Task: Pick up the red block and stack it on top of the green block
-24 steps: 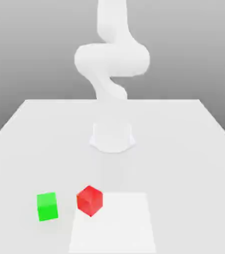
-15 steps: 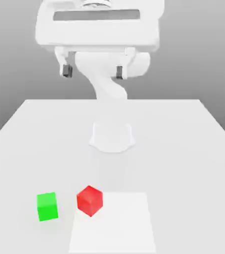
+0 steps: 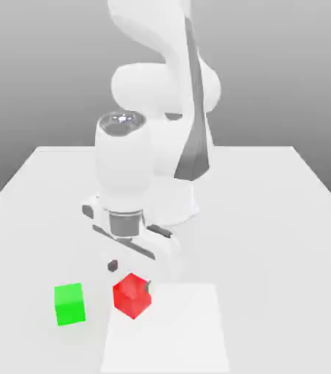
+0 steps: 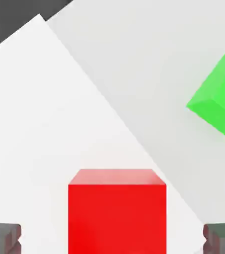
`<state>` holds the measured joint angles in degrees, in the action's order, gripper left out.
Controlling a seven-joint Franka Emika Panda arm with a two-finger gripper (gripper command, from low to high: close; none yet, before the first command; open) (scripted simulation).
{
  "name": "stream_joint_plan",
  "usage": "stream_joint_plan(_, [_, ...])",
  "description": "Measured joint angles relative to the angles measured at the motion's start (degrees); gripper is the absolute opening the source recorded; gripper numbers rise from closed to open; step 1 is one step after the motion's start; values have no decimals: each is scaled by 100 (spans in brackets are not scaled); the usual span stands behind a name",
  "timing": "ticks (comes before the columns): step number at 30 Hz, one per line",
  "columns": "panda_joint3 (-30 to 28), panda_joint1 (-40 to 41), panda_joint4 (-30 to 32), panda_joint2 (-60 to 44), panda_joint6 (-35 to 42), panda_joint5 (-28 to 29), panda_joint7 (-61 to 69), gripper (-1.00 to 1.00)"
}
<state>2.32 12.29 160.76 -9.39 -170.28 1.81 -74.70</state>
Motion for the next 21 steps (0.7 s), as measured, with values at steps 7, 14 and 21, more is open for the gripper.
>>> stream_joint_plan(7, [-72, -51, -40, -322, -278, 86, -60, -100])
stream_joint_plan(14, [45, 7, 85, 594, 503, -140, 98, -100])
stream_joint_plan(21, [-584, 1002, -491, 1127, 1622, -153, -347, -100])
